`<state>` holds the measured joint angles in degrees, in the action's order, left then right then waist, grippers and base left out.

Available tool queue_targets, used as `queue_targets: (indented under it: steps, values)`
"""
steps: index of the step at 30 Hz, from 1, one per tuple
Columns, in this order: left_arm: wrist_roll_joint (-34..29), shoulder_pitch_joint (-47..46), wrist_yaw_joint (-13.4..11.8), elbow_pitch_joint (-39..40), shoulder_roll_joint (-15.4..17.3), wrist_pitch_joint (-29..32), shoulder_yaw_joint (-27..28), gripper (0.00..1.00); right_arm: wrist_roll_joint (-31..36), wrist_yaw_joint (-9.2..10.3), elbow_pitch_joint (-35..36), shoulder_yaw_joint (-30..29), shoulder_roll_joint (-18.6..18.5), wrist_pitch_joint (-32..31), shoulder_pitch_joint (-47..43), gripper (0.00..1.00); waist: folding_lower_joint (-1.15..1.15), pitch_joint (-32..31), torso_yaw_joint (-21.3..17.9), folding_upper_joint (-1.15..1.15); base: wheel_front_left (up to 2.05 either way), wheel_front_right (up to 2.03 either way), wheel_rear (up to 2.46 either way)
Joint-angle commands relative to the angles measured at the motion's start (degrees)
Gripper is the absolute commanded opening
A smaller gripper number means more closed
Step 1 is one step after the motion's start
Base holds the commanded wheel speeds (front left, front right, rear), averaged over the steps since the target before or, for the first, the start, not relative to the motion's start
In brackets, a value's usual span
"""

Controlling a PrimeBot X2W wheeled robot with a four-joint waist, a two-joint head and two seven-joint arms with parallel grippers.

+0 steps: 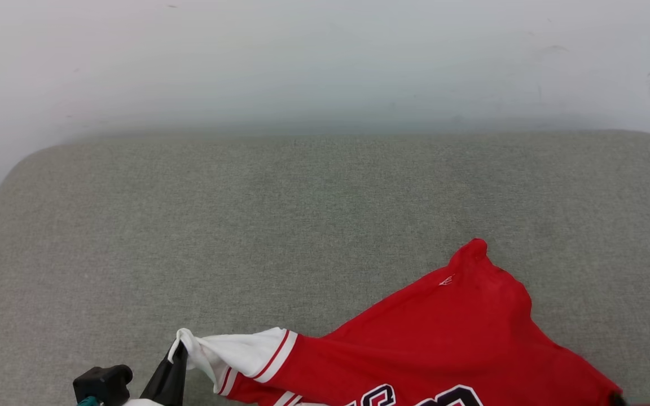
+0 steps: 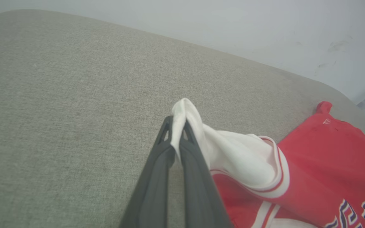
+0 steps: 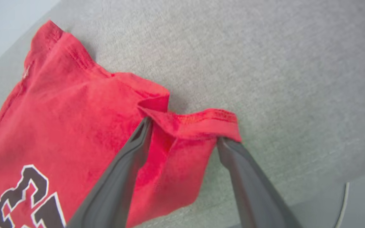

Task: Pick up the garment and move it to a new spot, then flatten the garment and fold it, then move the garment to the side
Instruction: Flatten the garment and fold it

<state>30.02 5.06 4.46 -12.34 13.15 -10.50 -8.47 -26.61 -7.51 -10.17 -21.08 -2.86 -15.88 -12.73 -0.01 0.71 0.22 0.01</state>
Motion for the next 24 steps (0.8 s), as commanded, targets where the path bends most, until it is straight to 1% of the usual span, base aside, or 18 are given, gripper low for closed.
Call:
queue_targets:
  steps: [1, 4, 6, 8, 11, 15, 18, 21, 24]
  values:
    - [0.25, -0.06, -0.12, 0.27, -0.14, -0.02, -0.05, 0.0, 0.08, 0.04, 0.16, -0.35, -0.06, 3.84, 2.02, 1.0, 0.01, 0.14, 0.24, -0.01, 0.0, 0.0, 0.0]
    - [0.11, -1.08, -0.03, 0.47, -0.24, -0.15, -0.5, 0.0, 1.91, 0.04, 0.31, -1.0, -0.02, 10.45, 4.74, 1.0, 0.01, 0.63, 0.82, -0.01, 0.0, 0.0, 0.0]
    - [-0.01, -1.8, 0.01, 0.63, -0.34, -0.47, -0.65, 0.0, 3.22, 0.04, 0.31, -0.68, -0.04, 13.47, 7.15, 1.0, 0.01, 1.24, 1.12, -0.01, 0.0, 0.0, 0.0]
    - [-0.05, -2.55, 0.07, 0.9, -0.48, -0.69, -0.82, 0.0, 4.14, 0.04, 0.28, -0.38, -0.08, 15.23, 9.78, 1.0, 0.01, 2.06, 1.48, -0.01, 0.0, 0.0, 0.0]
    - [-0.28, -3.86, 0.21, 1.22, -0.63, -0.93, -1.16, 0.0, 5.21, 0.04, -0.12, 1.09, -1.23, 15.35, 14.37, 1.0, 0.01, 3.42, 2.01, -0.01, 0.0, 0.0, 0.0]
    - [-0.58, -6.05, 0.55, 1.72, -1.03, -1.32, -1.86, 0.0, 5.88, 0.04, -0.07, 4.96, -3.94, 10.46, 20.22, 1.0, 0.01, 5.51, 3.08, -0.01, 0.0, 0.0, 0.0]
    - [-0.61, -7.37, 0.67, 1.71, -1.33, -1.59, -2.37, 0.0, 6.04, 0.04, -0.62, 9.12, -6.78, 3.99, 24.21, 1.0, 0.01, 6.76, 3.88, -0.01, 0.0, 0.0, 0.0]
    - [-0.65, -9.0, 0.92, 1.8, -1.74, -1.95, -2.84, 0.0, 5.36, 0.04, -0.76, 15.13, -10.07, -4.13, 27.52, 1.0, 0.01, 8.27, 4.6, -0.01, 0.0, 0.0, 0.0]
    - [-0.68, -10.32, 1.06, 1.71, -2.06, -2.39, -3.31, 0.0, 4.42, 0.04, -1.18, 19.88, -13.39, -11.65, 30.95, 1.0, 0.01, 9.76, 5.4, -0.01, 0.0, 0.0, 0.0]
